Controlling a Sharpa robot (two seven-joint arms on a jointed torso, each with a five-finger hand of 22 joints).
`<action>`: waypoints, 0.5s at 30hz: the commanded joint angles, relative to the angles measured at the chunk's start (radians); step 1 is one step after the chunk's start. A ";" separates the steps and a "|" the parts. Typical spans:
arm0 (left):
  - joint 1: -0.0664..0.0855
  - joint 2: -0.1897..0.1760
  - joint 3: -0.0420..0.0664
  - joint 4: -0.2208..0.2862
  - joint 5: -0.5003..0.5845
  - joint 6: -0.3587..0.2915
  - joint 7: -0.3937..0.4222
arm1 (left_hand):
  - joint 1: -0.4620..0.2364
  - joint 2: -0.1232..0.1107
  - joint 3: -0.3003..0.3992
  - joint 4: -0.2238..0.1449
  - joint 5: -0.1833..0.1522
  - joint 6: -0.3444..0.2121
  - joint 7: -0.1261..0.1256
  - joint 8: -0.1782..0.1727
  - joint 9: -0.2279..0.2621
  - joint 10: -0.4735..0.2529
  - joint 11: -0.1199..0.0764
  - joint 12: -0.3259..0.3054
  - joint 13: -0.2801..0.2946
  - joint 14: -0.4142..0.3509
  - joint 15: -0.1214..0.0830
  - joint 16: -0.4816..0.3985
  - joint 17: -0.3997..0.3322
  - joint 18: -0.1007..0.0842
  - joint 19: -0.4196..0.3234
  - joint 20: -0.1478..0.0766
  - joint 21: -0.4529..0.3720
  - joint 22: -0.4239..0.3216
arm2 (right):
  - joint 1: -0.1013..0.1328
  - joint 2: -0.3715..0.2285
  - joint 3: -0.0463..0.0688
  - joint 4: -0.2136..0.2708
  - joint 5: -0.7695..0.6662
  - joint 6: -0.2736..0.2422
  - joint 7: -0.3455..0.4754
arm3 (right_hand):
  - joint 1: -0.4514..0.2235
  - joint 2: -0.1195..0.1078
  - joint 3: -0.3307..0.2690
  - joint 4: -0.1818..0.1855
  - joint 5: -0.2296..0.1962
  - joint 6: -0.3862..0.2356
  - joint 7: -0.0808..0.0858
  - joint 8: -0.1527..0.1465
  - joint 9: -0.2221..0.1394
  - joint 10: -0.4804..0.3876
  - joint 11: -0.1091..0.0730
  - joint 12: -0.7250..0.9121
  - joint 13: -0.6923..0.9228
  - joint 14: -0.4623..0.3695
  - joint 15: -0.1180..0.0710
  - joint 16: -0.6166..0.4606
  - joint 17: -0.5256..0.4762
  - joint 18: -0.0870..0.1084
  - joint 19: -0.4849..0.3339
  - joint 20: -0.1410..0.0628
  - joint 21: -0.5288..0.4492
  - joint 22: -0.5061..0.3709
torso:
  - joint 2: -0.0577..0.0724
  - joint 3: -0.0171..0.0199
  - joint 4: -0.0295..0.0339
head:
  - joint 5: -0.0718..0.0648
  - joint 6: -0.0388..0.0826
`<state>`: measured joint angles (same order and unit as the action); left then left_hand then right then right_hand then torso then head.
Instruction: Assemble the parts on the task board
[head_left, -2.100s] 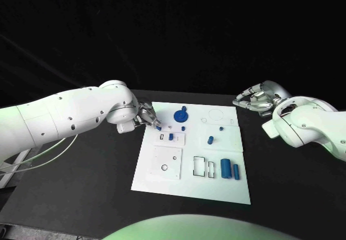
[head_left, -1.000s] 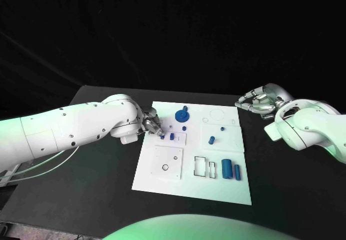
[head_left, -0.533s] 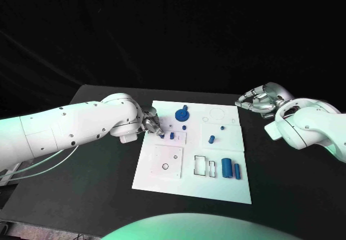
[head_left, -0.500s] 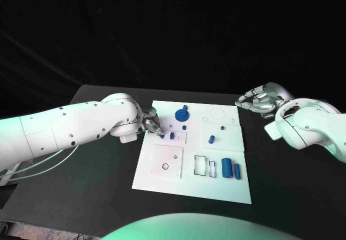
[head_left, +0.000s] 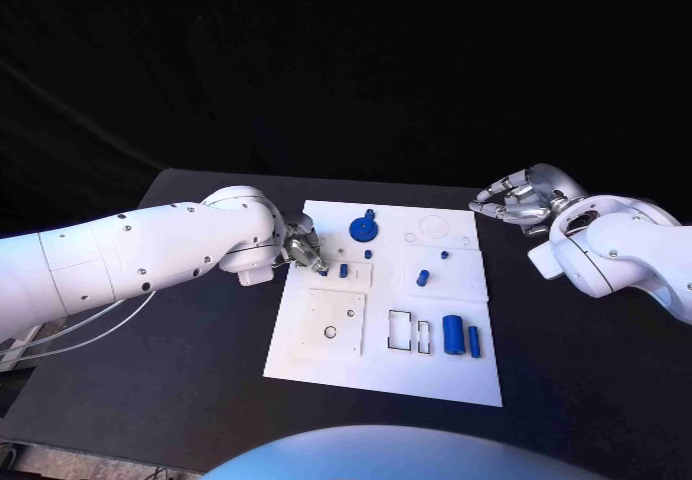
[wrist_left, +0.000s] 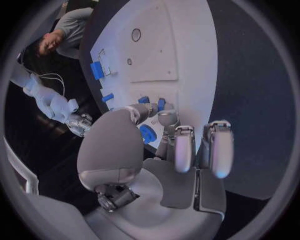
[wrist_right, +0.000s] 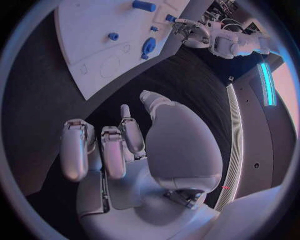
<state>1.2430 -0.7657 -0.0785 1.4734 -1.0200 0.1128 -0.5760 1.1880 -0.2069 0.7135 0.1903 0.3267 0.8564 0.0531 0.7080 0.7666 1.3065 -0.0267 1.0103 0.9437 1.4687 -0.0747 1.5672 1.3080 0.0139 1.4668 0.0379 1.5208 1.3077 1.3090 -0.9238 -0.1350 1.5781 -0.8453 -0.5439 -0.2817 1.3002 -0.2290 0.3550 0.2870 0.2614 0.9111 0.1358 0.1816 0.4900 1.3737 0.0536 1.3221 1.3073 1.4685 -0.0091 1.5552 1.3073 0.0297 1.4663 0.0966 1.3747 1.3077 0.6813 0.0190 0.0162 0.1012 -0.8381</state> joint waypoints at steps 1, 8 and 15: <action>-0.001 0.002 0.000 0.003 -0.002 0.027 0.006 | -0.007 0.004 0.119 -0.113 0.006 0.011 -0.011 0.003 0.093 0.006 -0.001 0.002 -0.001 0.102 -0.006 0.004 0.263 0.000 0.072 -0.004 -0.001 0.240 | -0.001 0.001 0.000 0.001 -0.005 0.013 0.006 | -0.009 -0.002 0.006 -0.001 0.002 -0.008 -0.002 0.007 0.001 -0.004 -0.001 -0.004 0.011 0.091 -0.007 -0.006 0.224 0.017 0.002 -0.005 -0.004 0.173 | 0.000 -0.0002 -0.0001 | 0.001 -0.001; -0.001 0.005 0.000 0.003 -0.002 0.029 0.005 | -0.008 0.004 0.120 -0.114 0.007 0.012 -0.011 0.003 0.093 0.007 -0.001 0.004 0.001 0.102 -0.006 0.004 0.263 0.000 0.072 -0.004 -0.001 0.240 | -0.001 0.001 0.000 0.001 -0.005 0.012 0.006 | -0.009 -0.002 0.006 -0.001 0.002 -0.008 -0.002 0.007 0.001 -0.004 -0.001 -0.004 0.011 0.091 -0.007 -0.006 0.224 0.017 0.002 -0.005 -0.004 0.173 | 0.000 -0.0001 0.0003 | 0.002 -0.001; -0.001 0.016 -0.001 -0.003 -0.002 0.030 -0.001 | -0.015 0.002 0.120 -0.114 0.009 0.012 -0.011 0.005 0.092 0.007 0.000 0.002 -0.003 0.102 -0.006 0.004 0.263 -0.001 0.073 -0.005 0.000 0.241 | -0.001 0.001 0.000 0.002 -0.005 0.012 0.006 | -0.009 -0.002 0.006 -0.001 0.002 -0.008 -0.002 0.007 0.001 -0.004 -0.001 -0.004 0.011 0.091 -0.007 -0.006 0.224 0.017 0.002 -0.005 -0.004 0.173 | 0.001 0.0005 -0.0004 | 0.002 -0.001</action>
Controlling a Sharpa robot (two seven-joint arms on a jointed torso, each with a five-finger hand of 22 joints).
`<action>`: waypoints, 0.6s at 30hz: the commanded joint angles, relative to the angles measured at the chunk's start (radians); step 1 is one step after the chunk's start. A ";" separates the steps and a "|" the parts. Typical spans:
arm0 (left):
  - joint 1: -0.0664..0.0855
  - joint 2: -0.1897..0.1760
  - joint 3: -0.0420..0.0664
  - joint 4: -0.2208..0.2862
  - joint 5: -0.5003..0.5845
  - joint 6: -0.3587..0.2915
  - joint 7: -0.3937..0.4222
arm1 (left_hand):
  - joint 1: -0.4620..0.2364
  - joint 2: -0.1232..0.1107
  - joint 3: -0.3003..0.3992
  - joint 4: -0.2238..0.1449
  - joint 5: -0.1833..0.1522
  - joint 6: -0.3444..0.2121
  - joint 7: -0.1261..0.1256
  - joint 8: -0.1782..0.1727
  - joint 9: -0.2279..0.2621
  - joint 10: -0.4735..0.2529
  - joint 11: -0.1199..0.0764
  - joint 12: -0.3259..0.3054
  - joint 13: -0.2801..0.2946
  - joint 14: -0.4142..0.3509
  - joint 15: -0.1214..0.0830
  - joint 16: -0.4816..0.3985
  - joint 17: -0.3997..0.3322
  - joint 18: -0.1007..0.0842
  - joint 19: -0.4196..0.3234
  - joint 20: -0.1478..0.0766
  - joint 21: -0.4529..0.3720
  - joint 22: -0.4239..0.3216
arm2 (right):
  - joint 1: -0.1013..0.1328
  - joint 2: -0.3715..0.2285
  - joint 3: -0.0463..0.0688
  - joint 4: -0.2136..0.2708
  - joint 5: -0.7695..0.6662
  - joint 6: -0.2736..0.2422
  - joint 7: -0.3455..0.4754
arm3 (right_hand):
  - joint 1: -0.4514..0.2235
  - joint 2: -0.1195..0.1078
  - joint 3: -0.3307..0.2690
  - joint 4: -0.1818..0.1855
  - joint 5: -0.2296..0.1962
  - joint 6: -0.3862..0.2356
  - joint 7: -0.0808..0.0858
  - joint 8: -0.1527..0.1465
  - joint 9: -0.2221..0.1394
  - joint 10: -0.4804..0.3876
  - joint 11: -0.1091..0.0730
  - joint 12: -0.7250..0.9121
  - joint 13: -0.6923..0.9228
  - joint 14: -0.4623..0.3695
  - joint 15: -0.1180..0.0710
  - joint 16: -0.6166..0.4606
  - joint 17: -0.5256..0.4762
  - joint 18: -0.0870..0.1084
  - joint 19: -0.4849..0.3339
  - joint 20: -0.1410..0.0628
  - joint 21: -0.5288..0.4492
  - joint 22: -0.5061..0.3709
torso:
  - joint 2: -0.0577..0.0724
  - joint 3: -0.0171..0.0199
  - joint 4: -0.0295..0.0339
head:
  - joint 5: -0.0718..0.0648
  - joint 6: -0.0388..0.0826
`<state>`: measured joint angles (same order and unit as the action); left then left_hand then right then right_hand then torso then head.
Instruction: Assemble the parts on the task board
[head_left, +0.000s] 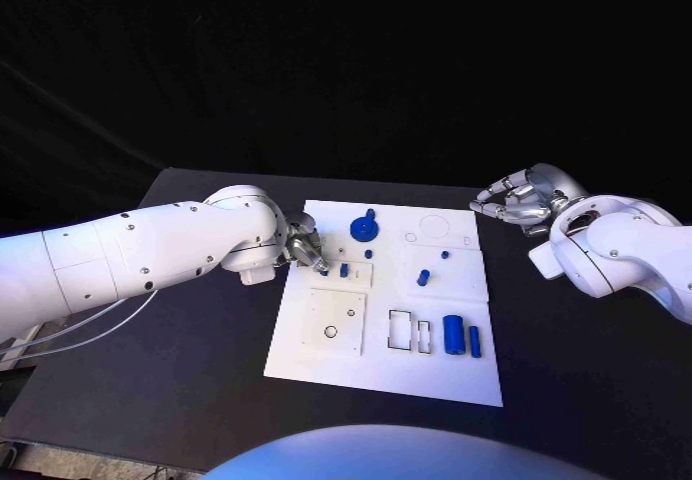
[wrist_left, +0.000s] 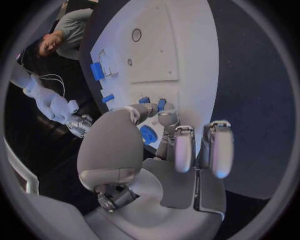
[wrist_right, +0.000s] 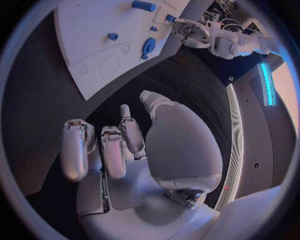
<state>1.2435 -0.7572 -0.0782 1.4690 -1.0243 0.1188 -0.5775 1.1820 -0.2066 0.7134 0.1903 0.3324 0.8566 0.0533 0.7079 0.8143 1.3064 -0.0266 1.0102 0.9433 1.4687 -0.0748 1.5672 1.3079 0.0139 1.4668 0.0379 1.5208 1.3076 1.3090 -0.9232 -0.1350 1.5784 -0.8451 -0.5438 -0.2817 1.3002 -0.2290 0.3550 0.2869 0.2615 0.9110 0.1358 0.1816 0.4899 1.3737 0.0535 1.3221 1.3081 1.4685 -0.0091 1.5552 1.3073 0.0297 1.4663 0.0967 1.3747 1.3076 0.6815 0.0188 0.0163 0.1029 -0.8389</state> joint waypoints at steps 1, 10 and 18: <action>-0.002 0.010 -0.001 0.000 0.003 0.025 -0.001 | -0.009 0.002 0.120 -0.114 0.004 0.012 -0.011 0.005 0.044 0.007 0.000 0.002 -0.002 0.102 -0.006 0.004 0.263 -0.001 0.073 -0.005 0.000 0.241 | -0.001 0.000 0.000 0.002 -0.005 0.012 0.006 | -0.009 -0.002 0.006 -0.001 0.002 -0.008 -0.002 0.007 0.001 -0.004 -0.001 -0.004 0.010 0.091 -0.007 -0.006 0.224 0.017 0.002 -0.005 -0.004 0.173 | 0.001 0.0005 -0.0005 | 0.000 -0.001; -0.002 0.023 -0.005 -0.009 0.006 0.037 -0.010 | -0.058 -0.006 0.114 -0.106 0.004 0.026 -0.020 0.016 0.039 0.014 -0.005 0.005 -0.004 0.102 -0.011 0.004 0.263 -0.002 0.075 -0.008 0.003 0.243 | -0.001 -0.001 0.000 0.003 -0.005 0.012 0.006 | -0.009 -0.002 0.006 -0.001 0.002 -0.008 -0.002 0.007 0.001 -0.004 -0.001 -0.004 0.010 0.091 -0.007 -0.006 0.224 0.017 0.002 -0.005 -0.004 0.173 | 0.000 0.0005 -0.0003 | -0.003 -0.005; -0.002 0.027 -0.005 -0.015 0.007 0.039 -0.017 | -0.093 -0.015 0.102 -0.097 -0.008 0.032 -0.026 0.018 0.031 0.017 -0.010 0.007 -0.004 0.102 -0.015 0.004 0.263 -0.002 0.076 -0.012 0.004 0.244 | -0.001 -0.001 0.000 0.003 -0.005 0.011 0.007 | -0.009 -0.002 0.006 -0.001 0.002 -0.008 -0.002 0.007 0.001 -0.004 -0.001 -0.004 0.010 0.091 -0.007 -0.006 0.224 0.017 0.002 -0.005 -0.004 0.173 | 0.000 0.0001 0.0001 | -0.005 -0.006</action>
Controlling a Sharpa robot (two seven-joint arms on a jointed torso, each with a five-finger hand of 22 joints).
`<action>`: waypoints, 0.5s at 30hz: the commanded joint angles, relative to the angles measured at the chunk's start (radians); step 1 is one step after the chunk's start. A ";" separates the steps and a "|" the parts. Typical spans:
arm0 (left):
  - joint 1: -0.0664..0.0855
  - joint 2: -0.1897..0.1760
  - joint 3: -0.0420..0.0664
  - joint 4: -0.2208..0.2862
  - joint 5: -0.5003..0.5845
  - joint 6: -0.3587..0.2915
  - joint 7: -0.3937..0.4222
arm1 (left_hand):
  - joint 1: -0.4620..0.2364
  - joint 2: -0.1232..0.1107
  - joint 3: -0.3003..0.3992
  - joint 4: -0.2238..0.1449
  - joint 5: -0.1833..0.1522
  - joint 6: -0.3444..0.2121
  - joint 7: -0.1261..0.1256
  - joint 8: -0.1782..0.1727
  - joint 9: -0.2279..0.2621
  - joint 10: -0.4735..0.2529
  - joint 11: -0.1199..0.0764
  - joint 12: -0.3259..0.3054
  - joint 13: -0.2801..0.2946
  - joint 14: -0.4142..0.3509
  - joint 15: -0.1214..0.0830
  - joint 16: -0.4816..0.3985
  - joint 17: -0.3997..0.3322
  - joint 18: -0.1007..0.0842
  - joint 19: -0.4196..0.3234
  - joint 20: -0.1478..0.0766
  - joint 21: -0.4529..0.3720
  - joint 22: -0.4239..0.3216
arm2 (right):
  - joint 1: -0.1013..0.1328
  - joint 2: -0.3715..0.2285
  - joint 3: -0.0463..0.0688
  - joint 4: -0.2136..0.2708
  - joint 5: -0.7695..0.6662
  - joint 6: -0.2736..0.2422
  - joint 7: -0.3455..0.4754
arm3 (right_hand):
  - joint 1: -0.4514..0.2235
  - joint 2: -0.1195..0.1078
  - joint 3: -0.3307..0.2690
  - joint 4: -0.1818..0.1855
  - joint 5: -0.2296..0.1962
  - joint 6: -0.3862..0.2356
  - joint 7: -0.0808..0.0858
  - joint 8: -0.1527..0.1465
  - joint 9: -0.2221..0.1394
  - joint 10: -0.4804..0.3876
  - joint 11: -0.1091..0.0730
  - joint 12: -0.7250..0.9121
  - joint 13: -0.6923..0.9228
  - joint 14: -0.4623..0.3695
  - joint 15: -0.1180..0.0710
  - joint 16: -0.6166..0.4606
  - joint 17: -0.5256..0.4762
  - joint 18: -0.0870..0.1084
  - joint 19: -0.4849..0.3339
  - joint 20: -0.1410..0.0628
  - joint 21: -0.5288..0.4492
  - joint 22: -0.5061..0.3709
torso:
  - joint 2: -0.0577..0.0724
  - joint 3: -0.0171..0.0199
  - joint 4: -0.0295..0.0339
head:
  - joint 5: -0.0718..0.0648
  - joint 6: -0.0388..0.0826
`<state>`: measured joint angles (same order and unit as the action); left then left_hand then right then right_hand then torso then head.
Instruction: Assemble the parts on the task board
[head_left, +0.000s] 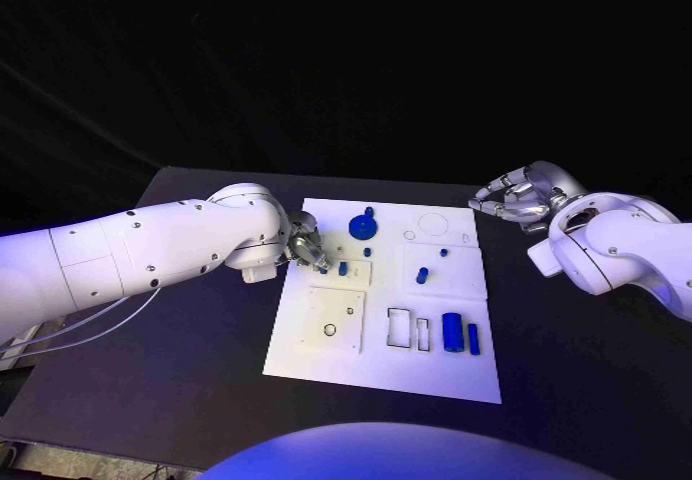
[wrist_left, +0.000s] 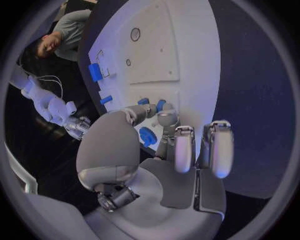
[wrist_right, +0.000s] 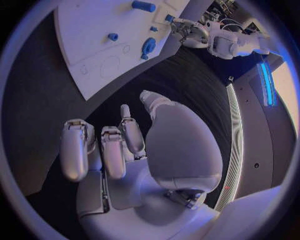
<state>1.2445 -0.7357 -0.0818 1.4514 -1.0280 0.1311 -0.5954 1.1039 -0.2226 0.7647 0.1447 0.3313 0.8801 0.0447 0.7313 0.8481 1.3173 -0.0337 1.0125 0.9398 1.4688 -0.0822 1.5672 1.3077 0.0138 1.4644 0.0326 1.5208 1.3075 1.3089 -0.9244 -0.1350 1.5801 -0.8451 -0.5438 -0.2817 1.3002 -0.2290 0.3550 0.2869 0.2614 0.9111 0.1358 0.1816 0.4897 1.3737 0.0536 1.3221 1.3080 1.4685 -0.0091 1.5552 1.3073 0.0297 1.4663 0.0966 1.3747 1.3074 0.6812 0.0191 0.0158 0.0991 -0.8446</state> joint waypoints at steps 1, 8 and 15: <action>-0.003 0.006 -0.002 0.002 0.011 0.026 0.001 | -0.019 0.000 0.049 -0.050 -0.010 0.009 -0.019 -0.006 -0.004 0.007 -0.004 0.005 0.000 0.102 -0.008 0.004 0.263 -0.002 0.079 -0.008 0.005 0.244 | -0.001 0.000 0.000 0.001 -0.005 0.010 0.007 | -0.009 -0.002 0.006 -0.001 0.002 -0.008 -0.002 0.007 0.001 -0.004 -0.001 -0.004 0.010 0.091 -0.007 -0.006 0.224 0.017 0.002 -0.005 -0.004 0.173 | 0.000 0.0000 0.0006 | -0.001 0.000; -0.003 0.008 -0.002 -0.002 0.011 0.021 -0.008 | -0.088 -0.013 -0.001 -0.007 -0.072 0.021 -0.024 -0.008 -0.027 0.001 -0.008 0.010 -0.001 0.102 -0.013 0.004 0.263 -0.003 0.081 -0.013 0.006 0.246 | -0.001 0.001 0.000 0.001 -0.005 0.009 0.008 | -0.013 -0.002 0.011 -0.002 0.003 -0.010 -0.002 0.008 0.005 -0.005 -0.002 -0.005 0.008 0.091 -0.008 -0.007 0.222 0.018 0.001 -0.005 -0.008 0.172 | 0.000 0.0002 0.0008 | -0.001 0.000; -0.003 0.007 -0.002 -0.006 0.011 0.011 -0.016 | -0.122 -0.031 -0.111 0.048 -0.062 0.023 -0.022 -0.008 -0.045 -0.009 -0.006 0.013 -0.004 0.102 -0.011 0.004 0.263 -0.002 0.080 -0.012 0.003 0.246 | -0.001 0.001 0.000 0.000 -0.005 0.007 0.008 | -0.014 -0.003 0.011 -0.002 0.003 -0.010 -0.002 0.009 0.005 -0.006 -0.002 -0.006 0.007 0.090 -0.008 -0.008 0.221 0.018 0.001 -0.005 -0.009 0.172 | -0.001 -0.0003 0.0008 | -0.001 0.000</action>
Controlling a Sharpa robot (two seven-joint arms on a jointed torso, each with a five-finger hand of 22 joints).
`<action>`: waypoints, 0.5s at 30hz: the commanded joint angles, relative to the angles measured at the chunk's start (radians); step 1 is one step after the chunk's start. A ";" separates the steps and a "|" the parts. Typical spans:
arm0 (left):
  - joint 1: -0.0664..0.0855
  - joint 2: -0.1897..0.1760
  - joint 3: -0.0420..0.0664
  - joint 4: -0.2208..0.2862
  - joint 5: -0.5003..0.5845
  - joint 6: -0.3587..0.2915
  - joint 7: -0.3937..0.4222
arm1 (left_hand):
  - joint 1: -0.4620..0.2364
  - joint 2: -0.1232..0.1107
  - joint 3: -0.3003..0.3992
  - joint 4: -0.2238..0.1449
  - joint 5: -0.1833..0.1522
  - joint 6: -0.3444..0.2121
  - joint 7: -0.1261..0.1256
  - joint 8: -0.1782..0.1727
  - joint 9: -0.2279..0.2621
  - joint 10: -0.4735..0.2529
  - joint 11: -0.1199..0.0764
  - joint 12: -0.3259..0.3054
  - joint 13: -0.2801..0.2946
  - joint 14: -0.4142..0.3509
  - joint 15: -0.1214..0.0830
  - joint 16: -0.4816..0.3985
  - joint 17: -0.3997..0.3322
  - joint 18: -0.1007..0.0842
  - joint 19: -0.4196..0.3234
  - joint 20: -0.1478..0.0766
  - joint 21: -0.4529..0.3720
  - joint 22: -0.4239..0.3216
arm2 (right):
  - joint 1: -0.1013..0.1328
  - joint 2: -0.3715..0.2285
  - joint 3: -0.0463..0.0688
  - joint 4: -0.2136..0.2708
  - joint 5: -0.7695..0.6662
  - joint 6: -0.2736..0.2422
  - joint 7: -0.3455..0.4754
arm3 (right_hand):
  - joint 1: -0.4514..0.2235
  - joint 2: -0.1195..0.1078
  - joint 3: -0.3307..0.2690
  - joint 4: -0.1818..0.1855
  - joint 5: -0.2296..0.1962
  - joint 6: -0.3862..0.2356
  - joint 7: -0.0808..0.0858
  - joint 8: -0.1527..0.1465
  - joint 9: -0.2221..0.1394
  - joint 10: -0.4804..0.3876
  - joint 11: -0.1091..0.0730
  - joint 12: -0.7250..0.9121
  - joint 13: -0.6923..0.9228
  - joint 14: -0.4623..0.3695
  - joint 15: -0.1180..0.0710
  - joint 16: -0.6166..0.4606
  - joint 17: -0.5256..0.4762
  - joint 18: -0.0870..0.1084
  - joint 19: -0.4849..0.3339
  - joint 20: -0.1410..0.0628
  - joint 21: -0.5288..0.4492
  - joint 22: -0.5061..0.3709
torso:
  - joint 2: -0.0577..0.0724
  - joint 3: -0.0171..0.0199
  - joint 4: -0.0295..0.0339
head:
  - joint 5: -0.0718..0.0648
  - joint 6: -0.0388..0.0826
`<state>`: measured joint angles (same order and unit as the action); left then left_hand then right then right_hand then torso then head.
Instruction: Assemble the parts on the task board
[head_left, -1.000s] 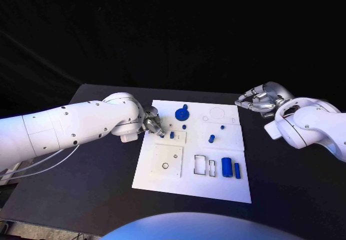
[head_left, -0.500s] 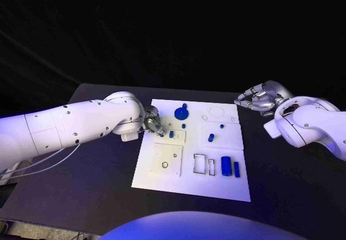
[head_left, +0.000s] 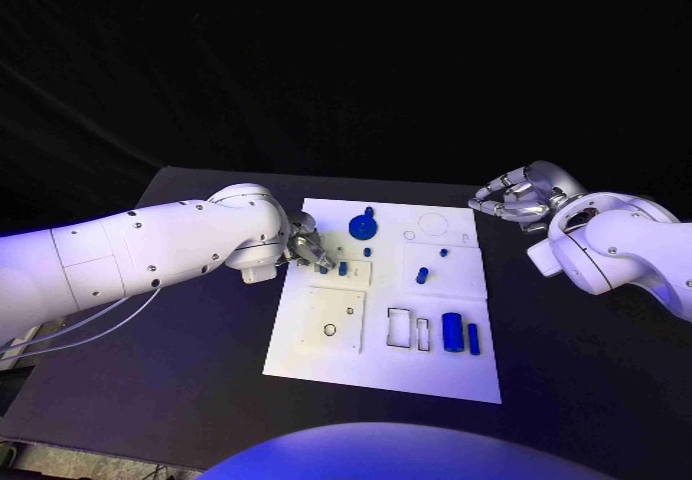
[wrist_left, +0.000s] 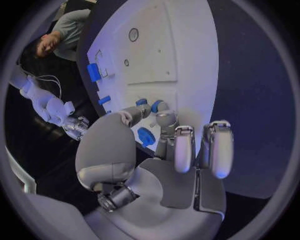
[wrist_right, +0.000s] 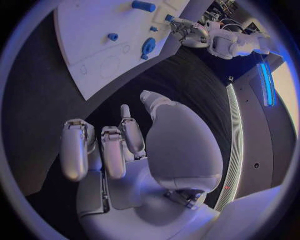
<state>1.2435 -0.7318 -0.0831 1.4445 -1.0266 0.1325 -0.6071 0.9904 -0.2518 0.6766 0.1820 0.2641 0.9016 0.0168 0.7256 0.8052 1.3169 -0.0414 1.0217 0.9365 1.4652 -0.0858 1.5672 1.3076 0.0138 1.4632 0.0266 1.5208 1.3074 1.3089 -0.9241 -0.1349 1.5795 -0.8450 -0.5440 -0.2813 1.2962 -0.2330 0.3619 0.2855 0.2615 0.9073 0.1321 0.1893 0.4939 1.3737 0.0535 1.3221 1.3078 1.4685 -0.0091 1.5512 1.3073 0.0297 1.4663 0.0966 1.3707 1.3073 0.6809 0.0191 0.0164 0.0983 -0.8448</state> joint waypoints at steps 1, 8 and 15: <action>-0.002 0.003 -0.001 0.000 0.010 0.009 -0.005 | -0.009 -0.002 -0.031 0.014 0.008 0.001 0.007 -0.002 -0.003 -0.009 0.001 0.004 -0.001 0.106 -0.008 0.004 0.263 -0.002 0.081 -0.006 0.003 0.246 | -0.001 0.000 0.000 0.001 -0.005 0.008 0.008 | -0.010 0.001 0.004 -0.001 0.003 -0.007 0.001 0.001 0.001 -0.006 -0.002 -0.006 0.007 0.090 -0.008 -0.004 0.221 0.018 0.001 -0.005 -0.005 0.172 | 0.000 0.0000 0.0002 | -0.001 0.000; -0.002 0.002 -0.001 -0.002 0.010 -0.007 -0.008 | 0.016 -0.003 -0.159 0.074 0.185 -0.002 0.008 0.008 -0.015 -0.012 0.001 0.015 0.004 0.106 -0.008 0.004 0.263 -0.003 0.083 -0.007 0.005 0.248 | -0.001 0.000 0.000 0.000 -0.005 0.008 0.010 | -0.011 0.001 0.004 -0.001 0.002 -0.008 0.001 0.001 0.001 -0.006 -0.001 -0.007 0.007 0.090 -0.008 -0.005 0.219 0.018 0.000 -0.005 -0.007 0.171 | -0.001 -0.0002 0.0000 | -0.001 0.001; -0.002 -0.004 0.001 0.000 0.008 -0.022 -0.007 | 0.034 0.001 -0.207 0.092 0.231 -0.003 0.006 0.014 -0.016 -0.009 0.001 0.022 0.010 0.106 -0.009 0.004 0.263 -0.003 0.084 -0.008 0.006 0.249 | -0.001 0.000 0.000 -0.001 -0.003 0.008 0.011 | -0.011 0.000 0.004 -0.001 0.002 -0.008 0.002 0.000 0.001 -0.006 -0.001 -0.007 0.006 0.090 -0.008 -0.006 0.218 0.018 0.000 -0.005 -0.006 0.171 | 0.000 0.0000 0.0001 | -0.001 0.002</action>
<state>1.2426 -0.7351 -0.0832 1.4418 -1.0244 0.1238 -0.6126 1.0152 -0.2510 0.4758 0.2758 0.4918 0.9027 0.0179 0.7340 0.7900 1.3096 -0.0409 1.0369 0.9452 1.4651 -0.0857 1.5672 1.3076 0.0138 1.4670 0.0230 1.5208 1.3074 1.3088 -0.9245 -0.1349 1.5785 -0.8445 -0.5442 -0.2801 1.2963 -0.2329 0.3619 0.2855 0.2614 0.9074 0.1321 0.1893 0.4938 1.3737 0.0536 1.3181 1.3076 1.4685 -0.0091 1.5512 1.3073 0.0297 1.4663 0.0966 1.3707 1.3080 0.6803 0.0189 0.0170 0.0968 -0.8438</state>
